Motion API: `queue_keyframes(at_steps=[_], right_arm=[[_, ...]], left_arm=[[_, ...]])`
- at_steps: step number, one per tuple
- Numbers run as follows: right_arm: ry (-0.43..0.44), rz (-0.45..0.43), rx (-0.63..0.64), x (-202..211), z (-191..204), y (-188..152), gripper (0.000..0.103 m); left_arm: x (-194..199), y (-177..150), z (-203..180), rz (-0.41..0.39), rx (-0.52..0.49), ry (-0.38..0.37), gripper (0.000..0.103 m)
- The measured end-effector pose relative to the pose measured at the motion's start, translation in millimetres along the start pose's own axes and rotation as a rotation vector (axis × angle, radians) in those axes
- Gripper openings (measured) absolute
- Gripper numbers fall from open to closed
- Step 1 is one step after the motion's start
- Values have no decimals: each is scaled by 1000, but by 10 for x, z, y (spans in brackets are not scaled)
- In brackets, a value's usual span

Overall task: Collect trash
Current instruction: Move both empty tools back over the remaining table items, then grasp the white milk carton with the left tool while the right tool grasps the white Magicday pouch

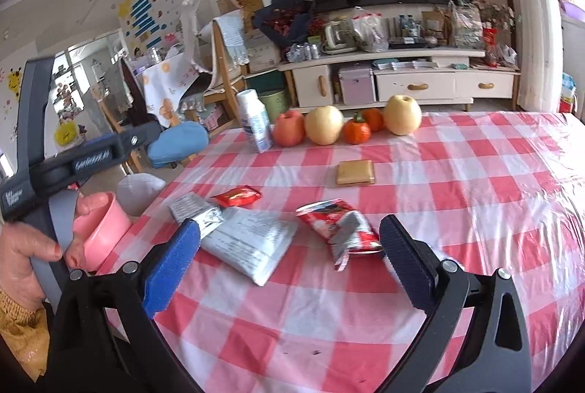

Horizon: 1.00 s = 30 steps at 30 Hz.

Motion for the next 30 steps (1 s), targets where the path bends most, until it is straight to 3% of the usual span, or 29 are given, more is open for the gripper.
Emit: queue_keyframes(at_steps=[17,30], right_arm=[[-165,31,-147,33,-1005,53,99],[-202,89,-146,-43,-1235,4,99]], left_arm=[[-245,-291,-778,128,-145,-130,90],[-438,-578,-1258,237,-197,-206,90]])
Point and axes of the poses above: each gripper's, at about its wrist camera, not at the fingertips, and x roughly against the way its jaws point, z to its left, y to its top, the point moved 1 cm from there along -x, roughly the way its jaws point, and after that the axes turned 12 degrees about -z, right-handed, at the moved point
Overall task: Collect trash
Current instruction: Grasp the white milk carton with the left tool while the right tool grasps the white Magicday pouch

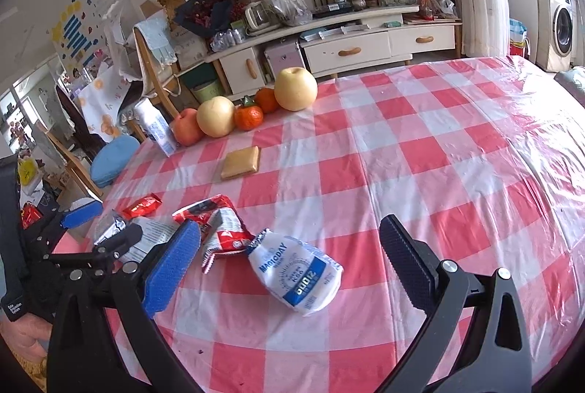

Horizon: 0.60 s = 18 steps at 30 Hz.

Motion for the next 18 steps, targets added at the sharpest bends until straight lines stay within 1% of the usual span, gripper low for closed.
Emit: queue_keyframes(at_steps=[5,8,11,14,15,16,18], right_arm=[[-22,34,8,-64,-61,-25,99],[-23,59,6,-115,-103,-52,99],[-19,82,20,-152,-108,-79,99],[-8,104,47,-200,-75,-104,99],[-4,110,56,-217,-61,-111,99],[-1,116,64,-231,-41,-116,99],[6,125,86,-250,15,-129,99]], left_arm=[[-134,-44,-97,47,12,-21,90],[-170,-53,-27,67,40,23,90],[-132,-40,244,87,97,86,90],[-82,-70,625,116,192,147,90],[-70,-96,774,132,241,163,90],[-49,-135,968,146,314,185,90],[-21,-200,1240,159,428,210,90]])
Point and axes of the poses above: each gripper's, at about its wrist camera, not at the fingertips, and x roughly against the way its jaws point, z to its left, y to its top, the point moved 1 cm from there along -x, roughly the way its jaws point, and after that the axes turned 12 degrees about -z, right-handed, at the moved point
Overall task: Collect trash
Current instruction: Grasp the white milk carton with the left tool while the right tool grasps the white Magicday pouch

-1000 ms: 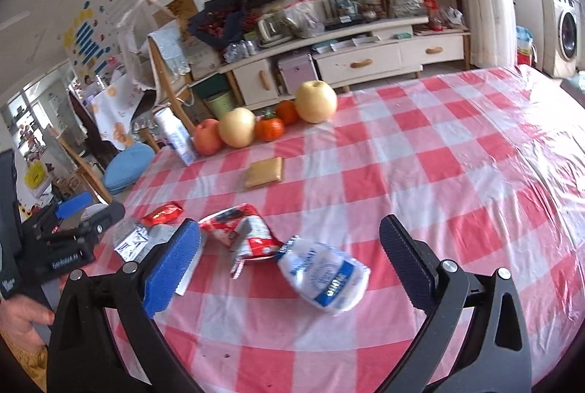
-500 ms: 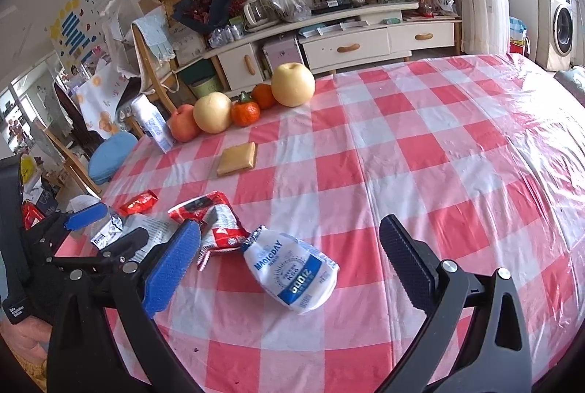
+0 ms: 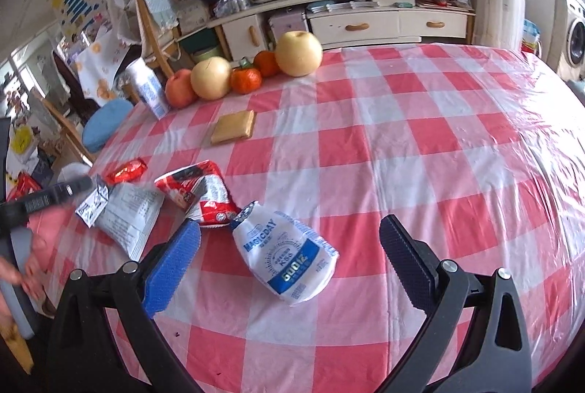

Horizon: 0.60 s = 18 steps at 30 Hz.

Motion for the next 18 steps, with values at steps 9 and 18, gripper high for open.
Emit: queue_keyframes(at_steps=[9,18], right_arm=[[1,11,124,-96,287,-31,99],[-6,79,164,-294,314,-94,99]], left_arm=[[-198,14,642,69,346,71,90],[-501,-4,603,126,383,101,90]])
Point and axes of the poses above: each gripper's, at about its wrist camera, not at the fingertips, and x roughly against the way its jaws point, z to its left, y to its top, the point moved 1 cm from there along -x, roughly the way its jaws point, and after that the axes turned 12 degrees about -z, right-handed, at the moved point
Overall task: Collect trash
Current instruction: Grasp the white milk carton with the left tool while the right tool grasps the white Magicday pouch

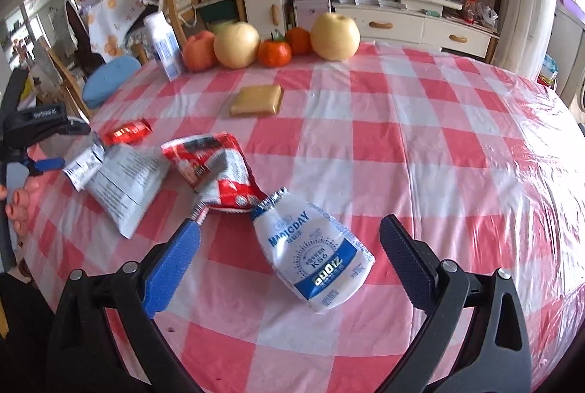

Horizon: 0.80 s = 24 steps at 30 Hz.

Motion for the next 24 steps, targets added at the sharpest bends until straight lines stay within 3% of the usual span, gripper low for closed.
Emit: queue_keyframes(at_steps=[13,24], right_arm=[[-45,61,11,-258,-124,-7,99],[-74,122,78,-391,-141,-93,99]], left_arm=[[-260,6,35,43,-43,38,89],[-204,0,162,40,-47,-16,74]])
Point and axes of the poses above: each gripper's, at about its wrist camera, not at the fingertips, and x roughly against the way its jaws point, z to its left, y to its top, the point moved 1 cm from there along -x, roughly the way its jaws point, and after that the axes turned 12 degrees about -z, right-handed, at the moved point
